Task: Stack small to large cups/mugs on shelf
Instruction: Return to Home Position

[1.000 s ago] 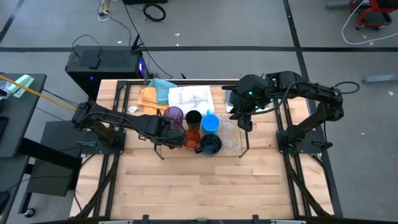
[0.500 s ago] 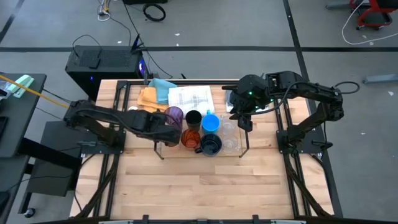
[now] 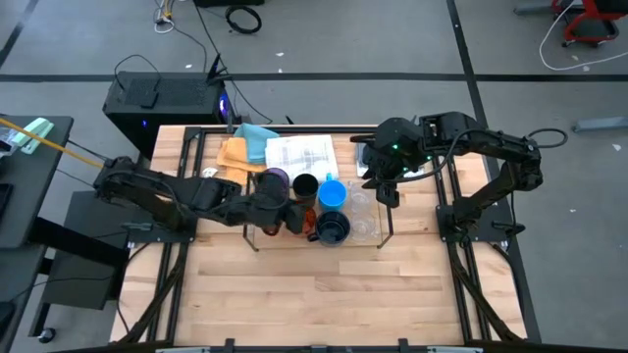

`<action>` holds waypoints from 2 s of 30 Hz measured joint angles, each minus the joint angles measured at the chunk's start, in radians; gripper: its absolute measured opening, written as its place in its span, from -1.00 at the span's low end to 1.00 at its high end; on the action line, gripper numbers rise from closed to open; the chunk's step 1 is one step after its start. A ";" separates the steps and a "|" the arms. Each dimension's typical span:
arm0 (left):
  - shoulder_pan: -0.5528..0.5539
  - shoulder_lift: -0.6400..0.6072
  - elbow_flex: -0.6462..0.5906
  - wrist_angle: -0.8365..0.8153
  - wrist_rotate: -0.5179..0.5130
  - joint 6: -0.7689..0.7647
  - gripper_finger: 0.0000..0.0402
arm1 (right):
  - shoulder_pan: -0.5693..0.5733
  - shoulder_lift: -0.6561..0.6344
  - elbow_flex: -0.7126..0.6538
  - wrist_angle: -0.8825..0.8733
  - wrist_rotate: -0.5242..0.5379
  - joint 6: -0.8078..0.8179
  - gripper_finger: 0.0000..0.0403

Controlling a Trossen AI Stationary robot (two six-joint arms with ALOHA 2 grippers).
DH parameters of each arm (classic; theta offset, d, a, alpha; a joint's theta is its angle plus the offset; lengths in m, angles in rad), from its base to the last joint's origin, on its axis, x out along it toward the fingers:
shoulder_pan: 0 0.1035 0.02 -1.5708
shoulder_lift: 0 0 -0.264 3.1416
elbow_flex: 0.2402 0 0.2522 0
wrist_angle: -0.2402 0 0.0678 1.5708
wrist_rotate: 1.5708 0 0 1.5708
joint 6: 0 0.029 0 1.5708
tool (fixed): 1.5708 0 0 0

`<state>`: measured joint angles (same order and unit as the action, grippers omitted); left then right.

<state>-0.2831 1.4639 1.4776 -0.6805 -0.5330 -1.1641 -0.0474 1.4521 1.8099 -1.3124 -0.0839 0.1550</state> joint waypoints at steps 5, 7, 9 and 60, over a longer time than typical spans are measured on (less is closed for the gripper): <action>-0.030 0.000 0.000 0.304 -0.120 0.381 -0.37 | 0.011 -0.015 0.000 0.015 -0.050 -0.066 -0.38; -0.031 -0.014 -0.001 0.361 -0.145 0.507 -0.40 | 0.011 -0.037 0.000 0.056 -0.093 -0.085 -0.38; -0.027 -0.037 0.000 0.417 -0.155 0.634 -0.43 | 0.011 -0.065 0.000 0.107 -0.132 -0.096 -0.38; 0.225 -1.063 -0.794 0.783 0.131 1.053 -0.94 | -0.018 -0.731 -0.123 0.314 0.141 0.133 -0.38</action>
<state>-0.0586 0.4007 0.6832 0.1023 -0.4019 -0.1112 -0.0654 0.7207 1.6866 -0.9985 0.0570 0.2882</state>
